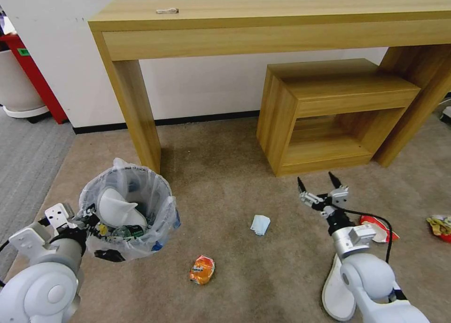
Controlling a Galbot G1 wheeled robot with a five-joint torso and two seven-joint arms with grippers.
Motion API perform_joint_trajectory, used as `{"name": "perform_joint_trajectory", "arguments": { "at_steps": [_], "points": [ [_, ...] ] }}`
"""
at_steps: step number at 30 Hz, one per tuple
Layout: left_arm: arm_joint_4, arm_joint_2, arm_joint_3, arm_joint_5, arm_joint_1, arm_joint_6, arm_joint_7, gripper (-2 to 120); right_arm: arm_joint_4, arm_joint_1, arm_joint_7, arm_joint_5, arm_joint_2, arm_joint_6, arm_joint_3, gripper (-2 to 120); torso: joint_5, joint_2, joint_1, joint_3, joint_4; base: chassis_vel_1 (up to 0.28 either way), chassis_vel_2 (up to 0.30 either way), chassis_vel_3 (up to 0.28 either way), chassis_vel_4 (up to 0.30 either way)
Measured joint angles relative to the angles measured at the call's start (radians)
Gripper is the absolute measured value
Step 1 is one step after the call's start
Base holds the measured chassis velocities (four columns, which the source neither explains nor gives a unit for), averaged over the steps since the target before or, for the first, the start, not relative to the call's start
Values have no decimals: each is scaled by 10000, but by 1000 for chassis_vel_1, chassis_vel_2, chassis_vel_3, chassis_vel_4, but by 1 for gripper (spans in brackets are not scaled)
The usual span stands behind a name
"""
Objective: Pick up the trash bin and place the garbage on the floor into it.
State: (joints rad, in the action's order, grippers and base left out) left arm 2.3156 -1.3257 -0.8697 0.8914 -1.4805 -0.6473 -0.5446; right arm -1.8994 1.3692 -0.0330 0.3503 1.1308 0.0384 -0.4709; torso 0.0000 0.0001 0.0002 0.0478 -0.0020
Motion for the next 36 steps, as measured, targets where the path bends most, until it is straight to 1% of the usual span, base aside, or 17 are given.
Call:
{"name": "perform_joint_trajectory", "arguments": {
  "at_steps": [2,4,5,6,8,9,10,11,12,13,16,17,19,26,29,31,36],
  "points": [
    [36,-57,42,-50,-16,-6,-2,1,-232,-46,-419,908,-229,-1076,523,100,0,0,0,0,-1,0,0,0,0],
    [45,-70,52,-60,-22,-10,-3,1,-279,-80,-548,1090,-277,-1302,649,100,-1,0,0,0,-1,0,0,0,0],
    [98,-129,87,-87,-44,-28,-15,1,-462,-283,-1097,1882,-405,-2217,1197,100,-2,0,0,-1,1,0,0,0,0],
    [98,-129,87,-87,-44,-28,-15,1,-462,-283,-1097,1882,-405,-2217,1197,100,-2,0,0,-1,1,0,0,0,0],
    [130,-153,99,-98,-56,-33,-24,1,-533,-471,-1458,2492,-448,-2809,1550,100,0,-1,0,0,0,0,0,0,0],
    [161,-170,100,-115,-74,-37,-35,1,-604,-749,-1959,3352,-460,-3580,1963,100,-1,-1,0,0,0,0,0,0,0],
    [161,-170,100,-115,-74,-37,-35,1,-604,-749,-1959,3352,-460,-3580,1963,100,-1,-1,0,0,0,0,0,0,0],
    [188,-172,83,-126,-103,-39,-37,1,-617,-1097,-2571,4423,-405,-4498,2382,100,-2,-1,0,0,0,0,0,0,0],
    [201,-171,59,-132,-131,-41,-36,1,-527,-1499,-3043,5154,-284,-5200,2774,100,-1,0,0,0,0,0,0,0,0],
    [201,-171,59,-132,-131,-41,-36,1,-527,-1499,-3043,5154,-284,-5200,2774,100,-1,0,0,0,0,0,0,0,0],
    [216,-181,25,-150,-157,-43,-27,1,-171,-2270,-3959,6415,67,-5972,3560,100,1,-1,0,1,3,0,0,0,0],
    [216,-181,25,-150,-157,-43,-27,1,-171,-2270,-3959,6415,67,-5972,3560,100,1,-1,0,1,3,0,0,0,0],
    [216,-208,16,-171,-155,-43,-18,1,162,-2800,-4575,7308,417,-6326,4124,100,-2,-1,0,1,2,0,0,0,0],
    [188,-295,24,-229,-98,-43,-6,1,728,-3269,-5060,8304,937,-6564,4899,100,-2,0,0,1,0,0,0,0,0],
    [174,-336,39,-274,-89,-43,10,1,1052,-3379,-5127,8396,1191,-6580,5093,100,-2,0,0,1,0,0,0,0,0],
    [156,-370,61,-314,-81,-43,35,1,1603,-3508,-5247,8340,1547,-6610,5265,100,-3,-1,0,1,1,0,0,0,0],
    [146,-377,68,-320,-74,-41,64,1,2277,-3616,-5468,8206,1922,-6709,5443,100,-2,-1,0,1,1,0,0,0,0]
  ]
}}
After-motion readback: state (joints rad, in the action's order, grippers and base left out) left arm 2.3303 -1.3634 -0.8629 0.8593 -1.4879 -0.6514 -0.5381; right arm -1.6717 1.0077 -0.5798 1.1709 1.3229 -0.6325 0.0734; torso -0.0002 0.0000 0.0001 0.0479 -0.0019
